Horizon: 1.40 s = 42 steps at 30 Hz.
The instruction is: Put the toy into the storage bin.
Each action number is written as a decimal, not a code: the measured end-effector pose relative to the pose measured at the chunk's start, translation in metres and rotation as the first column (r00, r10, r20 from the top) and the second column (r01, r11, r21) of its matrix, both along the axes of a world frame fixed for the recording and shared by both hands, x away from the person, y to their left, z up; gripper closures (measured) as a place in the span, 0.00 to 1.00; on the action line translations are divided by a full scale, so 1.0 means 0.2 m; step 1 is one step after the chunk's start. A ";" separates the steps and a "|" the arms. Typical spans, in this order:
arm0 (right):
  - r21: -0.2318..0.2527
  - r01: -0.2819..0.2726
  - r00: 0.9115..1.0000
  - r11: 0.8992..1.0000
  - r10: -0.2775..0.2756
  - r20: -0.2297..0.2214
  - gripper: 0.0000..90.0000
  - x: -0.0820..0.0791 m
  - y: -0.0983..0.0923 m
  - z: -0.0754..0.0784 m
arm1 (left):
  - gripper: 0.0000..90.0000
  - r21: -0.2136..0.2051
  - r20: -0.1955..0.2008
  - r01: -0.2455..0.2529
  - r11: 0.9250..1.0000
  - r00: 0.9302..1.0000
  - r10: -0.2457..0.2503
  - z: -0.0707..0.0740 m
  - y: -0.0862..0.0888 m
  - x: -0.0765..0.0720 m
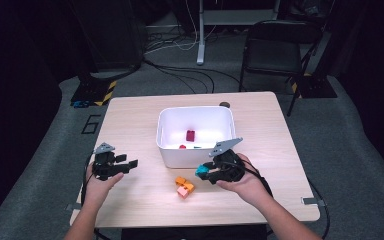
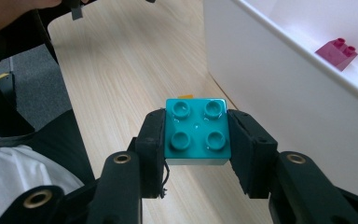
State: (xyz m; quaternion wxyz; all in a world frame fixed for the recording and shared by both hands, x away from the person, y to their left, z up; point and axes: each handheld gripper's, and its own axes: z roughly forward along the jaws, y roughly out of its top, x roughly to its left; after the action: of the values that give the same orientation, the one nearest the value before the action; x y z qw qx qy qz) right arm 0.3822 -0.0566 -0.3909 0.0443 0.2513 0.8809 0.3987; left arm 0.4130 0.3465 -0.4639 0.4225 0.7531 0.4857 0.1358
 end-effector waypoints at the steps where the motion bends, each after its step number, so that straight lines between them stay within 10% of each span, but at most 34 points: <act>1: -0.001 -0.001 1.000 1.000 0.001 0.002 0.65 0.00 0.00 0.01 | 0.40 -0.001 0.000 0.001 1.000 1.000 -0.001 0.00 0.00 0.00; 28: 0.055 0.019 0.999 0.998 -0.021 0.025 0.65 0.20 0.04 0.36 | 0.40 -0.003 -0.001 0.002 1.000 1.000 -0.002 0.00 0.00 0.00; 42: 0.034 0.037 0.997 0.999 -0.039 0.063 0.65 0.35 0.15 0.40 | 0.40 -0.005 0.004 0.004 1.000 1.000 -0.004 0.00 0.00 0.00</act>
State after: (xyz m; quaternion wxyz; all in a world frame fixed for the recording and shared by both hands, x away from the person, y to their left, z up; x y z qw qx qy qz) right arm 0.4512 -0.0264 -0.3102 0.0759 0.2560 0.8674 0.4198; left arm 0.4139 0.3473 -0.4629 0.4255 0.7529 0.4836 0.1353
